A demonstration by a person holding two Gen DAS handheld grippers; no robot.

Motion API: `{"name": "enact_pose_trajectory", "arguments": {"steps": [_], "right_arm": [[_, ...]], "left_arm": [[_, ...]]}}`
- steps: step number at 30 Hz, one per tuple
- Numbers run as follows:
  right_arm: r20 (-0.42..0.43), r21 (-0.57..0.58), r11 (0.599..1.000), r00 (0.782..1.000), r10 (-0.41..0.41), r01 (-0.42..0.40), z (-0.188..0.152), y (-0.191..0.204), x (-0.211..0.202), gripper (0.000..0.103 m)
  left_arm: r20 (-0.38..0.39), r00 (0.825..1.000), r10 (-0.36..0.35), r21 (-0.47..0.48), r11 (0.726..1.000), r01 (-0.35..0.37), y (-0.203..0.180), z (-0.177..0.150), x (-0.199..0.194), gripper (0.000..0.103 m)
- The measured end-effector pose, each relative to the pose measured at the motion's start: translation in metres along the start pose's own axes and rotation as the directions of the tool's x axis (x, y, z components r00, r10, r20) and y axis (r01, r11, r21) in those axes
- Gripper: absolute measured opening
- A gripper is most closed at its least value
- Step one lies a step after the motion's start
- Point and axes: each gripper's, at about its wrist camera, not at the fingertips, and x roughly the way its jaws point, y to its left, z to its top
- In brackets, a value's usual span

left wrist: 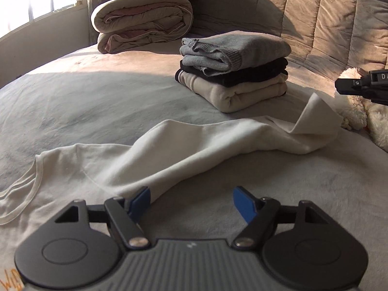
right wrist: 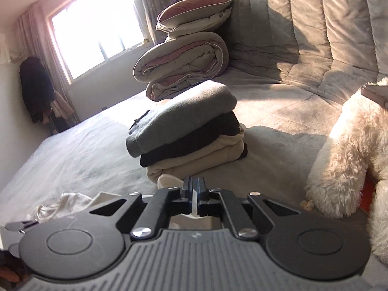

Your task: Fold clothes

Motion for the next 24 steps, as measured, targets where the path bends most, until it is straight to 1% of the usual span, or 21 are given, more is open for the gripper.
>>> {"name": "enact_pose_trajectory", "arguments": {"steps": [3, 4, 5, 7, 8, 9, 11, 13, 15, 16, 18, 19, 20, 21, 22, 24], "right_arm": [[0.016, 0.052, 0.998, 0.999, -0.028, 0.027, 0.006, -0.014, -0.003, 0.003], [0.013, 0.064, 0.997, 0.999, -0.039, 0.038, 0.007, -0.018, -0.003, 0.006], [0.004, 0.084, 0.996, 0.999, -0.039, 0.039, 0.006, -0.023, -0.003, 0.017], [-0.024, 0.088, 0.996, 1.000, -0.019, 0.021, 0.004, -0.027, -0.001, 0.017], [-0.038, 0.087, 0.996, 0.999, -0.009, 0.012, 0.003, -0.029, 0.000, 0.023], [-0.048, 0.073, 0.997, 0.999, -0.008, 0.011, 0.002, -0.029, 0.001, 0.045], [-0.058, 0.033, 0.999, 0.998, -0.029, 0.030, -0.002, -0.026, 0.004, 0.068], [-0.100, -0.008, 0.999, 0.994, -0.053, 0.052, -0.005, -0.024, 0.014, 0.068], [-0.147, -0.029, 0.997, 0.986, -0.080, 0.077, -0.011, -0.025, 0.025, 0.068], [-0.167, -0.039, 0.995, 0.981, -0.096, 0.090, -0.014, -0.025, 0.031, 0.067], [-0.205, -0.061, 0.991, 0.970, -0.128, 0.118, -0.019, -0.026, 0.042, 0.051], [-0.215, -0.070, 0.990, 0.967, -0.138, 0.126, -0.020, -0.026, 0.046, 0.050], [-0.216, -0.078, 0.989, 0.966, -0.143, 0.129, -0.022, -0.025, 0.049, 0.050], [-0.215, -0.088, 0.988, 0.966, -0.147, 0.130, -0.023, -0.024, 0.051, 0.047], [-0.213, -0.099, 0.986, 0.966, -0.150, 0.131, -0.023, -0.023, 0.053, 0.045], [-0.215, -0.118, 0.984, 0.964, -0.159, 0.136, -0.026, -0.020, 0.057, 0.033]], "left_arm": [[0.012, 0.999, -0.034, -0.033, 0.999, 0.035, -0.002, 0.003, 0.010, 0.077], [0.015, 0.999, -0.042, -0.033, 0.999, 0.043, -0.004, 0.005, 0.011, 0.077], [0.021, 0.998, -0.055, -0.027, 0.998, 0.055, -0.005, 0.008, 0.012, 0.077], [0.047, 0.996, -0.071, -0.014, 0.997, 0.072, -0.007, 0.014, 0.009, 0.077], [0.059, 0.996, -0.072, -0.008, 0.997, 0.073, -0.005, 0.019, 0.007, 0.077], [0.058, 0.996, -0.064, -0.004, 0.998, 0.064, -0.002, 0.025, 0.007, 0.077], [0.054, 0.998, -0.043, 0.005, 0.999, 0.043, 0.008, 0.033, 0.006, 0.077], [0.038, 0.999, 0.032, 0.006, 0.999, -0.032, 0.028, 0.041, 0.011, 0.077], [0.018, 0.994, 0.107, -0.004, 0.994, -0.107, 0.050, 0.045, 0.017, 0.077], [0.010, 0.989, 0.147, 0.001, 0.989, -0.147, 0.062, 0.046, 0.021, 0.077], [-0.009, 0.973, 0.232, 0.026, 0.972, -0.232, 0.084, 0.047, 0.028, 0.077], [-0.019, 0.963, 0.268, 0.036, 0.963, -0.267, 0.094, 0.048, 0.031, 0.077], [-0.035, 0.959, 0.282, 0.026, 0.959, -0.281, 0.105, 0.047, 0.033, 0.075], [-0.051, 0.958, 0.283, 0.002, 0.959, -0.283, 0.118, 0.046, 0.036, 0.075], [-0.062, 0.961, 0.270, -0.020, 0.962, -0.271, 0.129, 0.045, 0.039, 0.073], [-0.068, 0.967, 0.246, -0.038, 0.968, -0.249, 0.139, 0.043, 0.044, 0.073]]}}
